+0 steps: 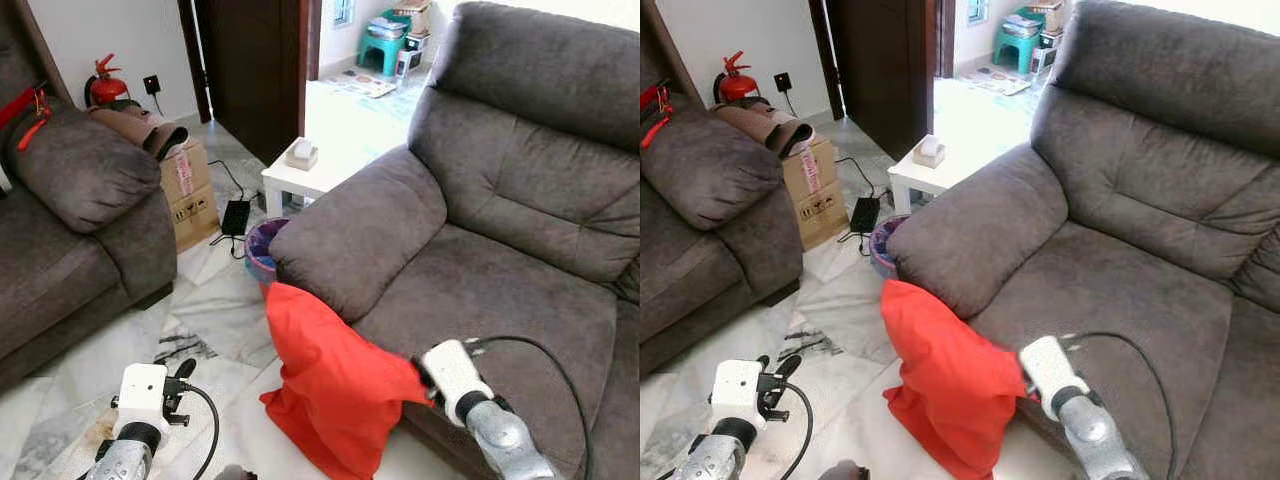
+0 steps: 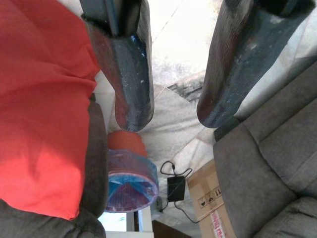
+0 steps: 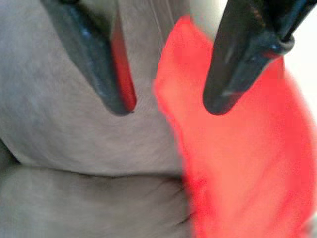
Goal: Move the pillow to the sofa from floor
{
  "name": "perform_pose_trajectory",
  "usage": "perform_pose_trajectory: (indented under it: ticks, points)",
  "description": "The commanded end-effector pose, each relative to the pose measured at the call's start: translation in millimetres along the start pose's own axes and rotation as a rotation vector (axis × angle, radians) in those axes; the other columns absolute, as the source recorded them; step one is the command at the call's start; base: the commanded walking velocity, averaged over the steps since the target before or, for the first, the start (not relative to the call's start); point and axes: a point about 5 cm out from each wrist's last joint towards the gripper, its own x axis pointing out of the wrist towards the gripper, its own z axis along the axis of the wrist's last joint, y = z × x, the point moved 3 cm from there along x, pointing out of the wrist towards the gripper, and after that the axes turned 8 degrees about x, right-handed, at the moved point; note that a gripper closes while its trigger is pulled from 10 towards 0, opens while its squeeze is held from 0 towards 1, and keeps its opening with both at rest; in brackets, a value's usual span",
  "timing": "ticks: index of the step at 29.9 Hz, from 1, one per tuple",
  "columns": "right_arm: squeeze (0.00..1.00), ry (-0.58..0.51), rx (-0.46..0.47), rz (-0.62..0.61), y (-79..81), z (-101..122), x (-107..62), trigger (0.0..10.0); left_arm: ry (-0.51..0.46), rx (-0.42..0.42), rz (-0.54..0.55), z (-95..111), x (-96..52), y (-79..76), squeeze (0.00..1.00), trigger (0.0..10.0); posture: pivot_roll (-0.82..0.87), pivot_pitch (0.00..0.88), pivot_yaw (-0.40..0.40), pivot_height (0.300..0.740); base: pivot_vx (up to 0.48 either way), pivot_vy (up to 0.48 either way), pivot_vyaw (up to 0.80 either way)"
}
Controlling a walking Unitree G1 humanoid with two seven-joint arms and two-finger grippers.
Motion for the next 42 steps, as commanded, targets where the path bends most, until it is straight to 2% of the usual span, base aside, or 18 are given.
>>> perform_pose_trajectory:
  ticks: [1, 3, 5, 8, 14, 23, 24, 25, 26, 31, 38, 42]
  points:
    - [1.00, 0.014, -0.100, 0.058, 5.1, -0.2, 1.0, 10.0, -0.010, -0.004, -0.002, 5.0, 3.5, 1.9, 0.00, 10.0, 0.06, 0.113, -0.026, 0.652, 0.000, 0.000, 0.00]
    - [1.00, 0.027, -0.142, 0.084, 9.2, -1.6, 2.1, 10.0, -0.016, -0.002, -0.006, 7.8, 5.3, 1.4, 0.00, 10.0, 0.06, 0.118, -0.025, 0.652, 0.000, 0.000, 0.00]
    - [1.00, 0.050, -0.112, 0.097, 16.2, -4.2, 4.4, 10.0, -0.025, 0.009, -0.022, 11.2, 7.5, -0.6, 0.00, 10.0, 0.06, 0.121, -0.021, 0.652, 0.000, 0.000, 0.00]
    - [1.00, 0.068, -0.180, 0.111, 23.9, -6.0, 6.2, 10.0, -0.035, 0.020, -0.037, 14.1, 8.5, -3.3, 0.00, 10.0, 0.07, 0.133, -0.016, 0.652, 0.000, 0.000, 0.00]
    - [1.00, 0.120, -0.188, 0.112, 33.9, -12.6, 8.3, 10.0, -0.040, 0.031, -0.044, 16.4, 8.5, -0.8, 0.00, 10.0, 0.07, 0.148, 0.000, 0.652, 0.000, 0.000, 0.00]
    - [1.00, 0.144, -0.222, 0.024, 23.3, -13.1, 10.2, 10.0, -0.055, 0.047, -0.054, 22.4, 8.2, 1.8, 0.00, 10.0, 0.09, 0.161, 0.011, 0.652, 0.000, 0.000, 0.00]
    - [0.96, 0.152, -0.225, 0.006, 21.0, -12.7, 10.8, 10.0, -0.059, 0.049, -0.055, 24.0, 8.6, 2.0, 0.00, 10.0, 0.09, 0.163, 0.013, 0.652, 0.000, 0.000, 0.00]
    - [0.96, 0.152, -0.225, 0.006, 21.0, -12.7, 10.8, 10.0, -0.059, 0.049, -0.055, 24.0, 8.6, 2.0, 0.00, 10.0, 0.09, 0.163, 0.013, 0.652, 0.000, 0.000, 0.00]
    - [0.00, 0.157, -0.230, -0.021, 18.3, -11.6, 11.7, 10.0, -0.065, 0.054, -0.057, 25.9, 8.2, 2.6, 0.00, 10.0, 0.10, 0.166, 0.021, 0.652, 0.000, 0.000, 0.00]
    - [0.00, 0.161, -0.222, -0.066, 15.4, -7.4, 14.4, 10.0, -0.081, 0.067, -0.072, 32.0, 6.1, 2.4, 0.00, 10.0, 0.11, 0.168, 0.029, 0.652, 0.000, 0.000, 0.00]
    - [0.00, 0.165, -0.269, -0.091, 14.9, -2.8, 17.2, 10.0, -0.145, 0.086, -0.087, 54.7, 5.8, 1.5, 0.00, 10.0, 0.14, 0.185, 0.037, 0.652, 0.000, 0.000, 0.00]
    - [0.00, 0.155, -0.309, -0.109, 11.5, 1.8, 18.6, 10.0, -0.170, 0.099, -0.095, 66.2, -0.1, 3.5, 0.00, 10.0, 0.16, 0.216, 0.045, 0.652, 0.000, 0.000, 0.00]
